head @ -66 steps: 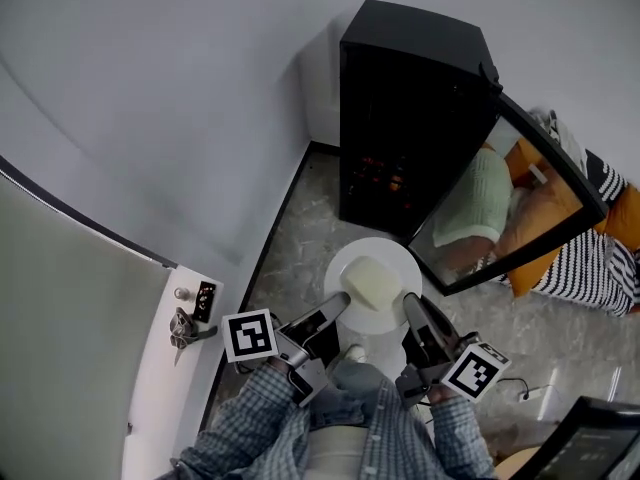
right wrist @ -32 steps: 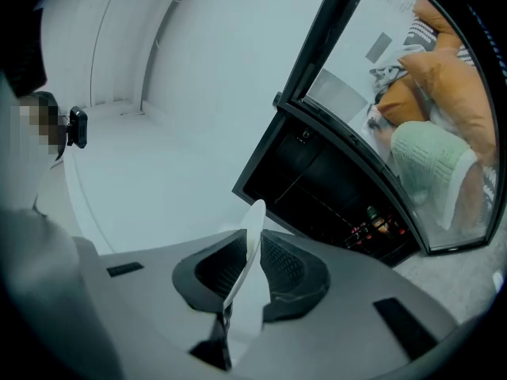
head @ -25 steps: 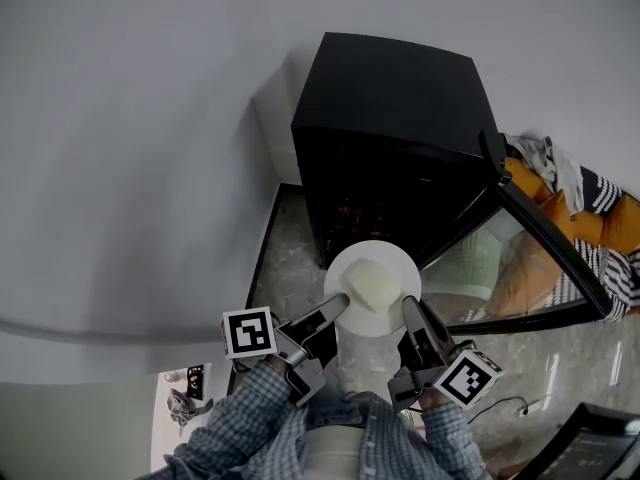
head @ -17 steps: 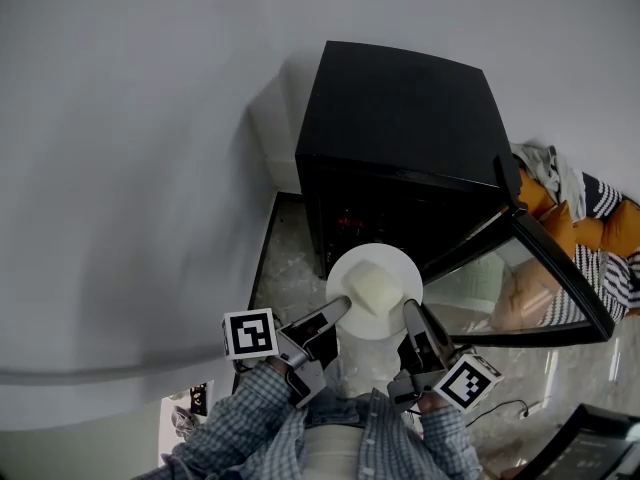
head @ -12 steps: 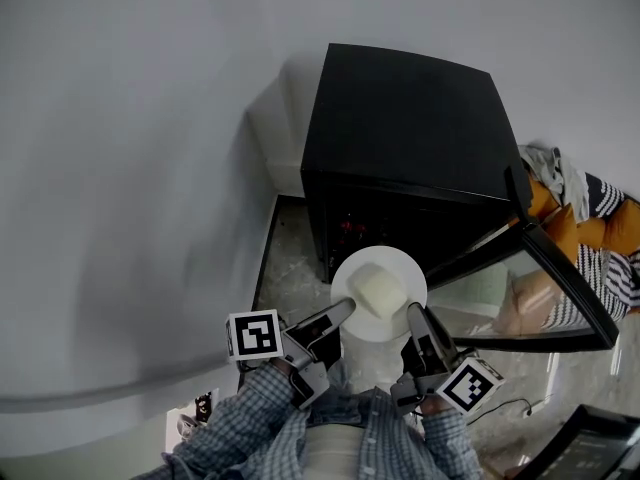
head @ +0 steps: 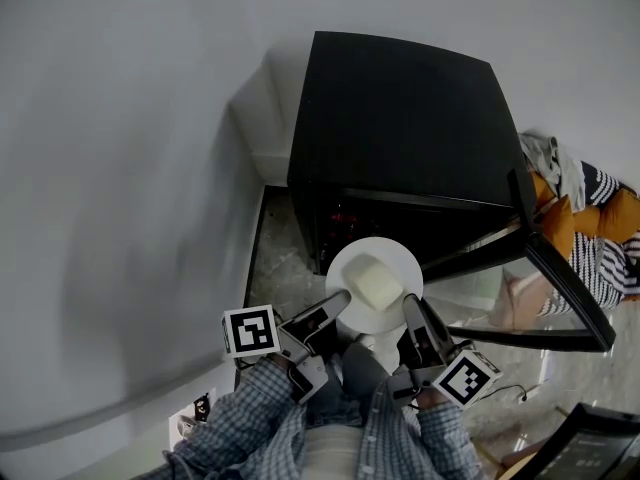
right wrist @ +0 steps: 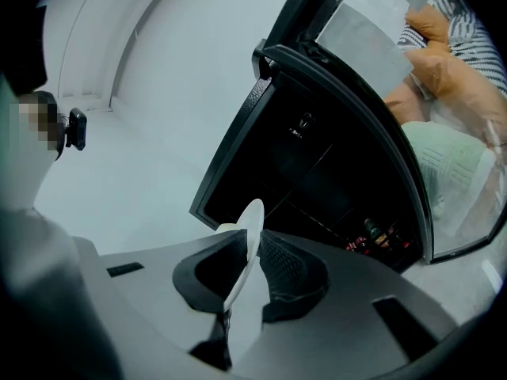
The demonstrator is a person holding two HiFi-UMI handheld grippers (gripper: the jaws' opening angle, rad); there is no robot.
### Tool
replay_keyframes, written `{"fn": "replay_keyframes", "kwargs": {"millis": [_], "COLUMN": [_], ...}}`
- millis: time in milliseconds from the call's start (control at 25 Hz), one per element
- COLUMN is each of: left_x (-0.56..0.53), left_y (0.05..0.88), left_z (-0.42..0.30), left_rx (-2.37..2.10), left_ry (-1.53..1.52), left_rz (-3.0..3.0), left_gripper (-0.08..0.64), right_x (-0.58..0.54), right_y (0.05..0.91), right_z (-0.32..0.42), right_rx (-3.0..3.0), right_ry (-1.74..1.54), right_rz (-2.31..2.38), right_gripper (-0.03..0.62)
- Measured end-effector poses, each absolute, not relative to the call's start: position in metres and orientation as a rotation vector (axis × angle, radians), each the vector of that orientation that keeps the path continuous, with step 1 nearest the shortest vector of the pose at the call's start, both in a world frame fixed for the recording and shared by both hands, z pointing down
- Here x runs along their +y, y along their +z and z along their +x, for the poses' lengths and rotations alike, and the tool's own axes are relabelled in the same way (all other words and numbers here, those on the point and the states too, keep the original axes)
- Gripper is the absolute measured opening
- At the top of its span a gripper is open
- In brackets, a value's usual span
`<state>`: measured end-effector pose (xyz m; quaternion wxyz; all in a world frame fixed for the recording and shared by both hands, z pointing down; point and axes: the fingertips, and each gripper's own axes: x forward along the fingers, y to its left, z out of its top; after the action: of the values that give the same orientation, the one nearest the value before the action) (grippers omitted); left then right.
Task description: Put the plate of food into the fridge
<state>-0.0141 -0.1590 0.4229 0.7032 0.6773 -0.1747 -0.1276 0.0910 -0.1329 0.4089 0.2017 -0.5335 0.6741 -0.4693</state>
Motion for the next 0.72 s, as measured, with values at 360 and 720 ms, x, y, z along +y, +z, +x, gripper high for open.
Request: {"fn": "replay_keyframes", "kwargs": {"millis": [360, 720], "left_x": [-0.181, -0.196], "left_y": [0.426, 0.436], "left_z": [-0.002, 0.009], "left_rx": [-0.444, -0.494], "left_ry": [-0.329, -0.327], "left_rz": [1.501, 1.518], "left_gripper": [0.023, 0.021], "right_x": [-0.152, -0.171], "right_y": [0.411, 0.417], "right_z": [0.099, 0.114], "right_rx": [1.958, 1.955], "right_ry": [-1.383, -1.367], "right_rz": [-1.399, -1.433], "right_gripper": [0.054, 0.054]}}
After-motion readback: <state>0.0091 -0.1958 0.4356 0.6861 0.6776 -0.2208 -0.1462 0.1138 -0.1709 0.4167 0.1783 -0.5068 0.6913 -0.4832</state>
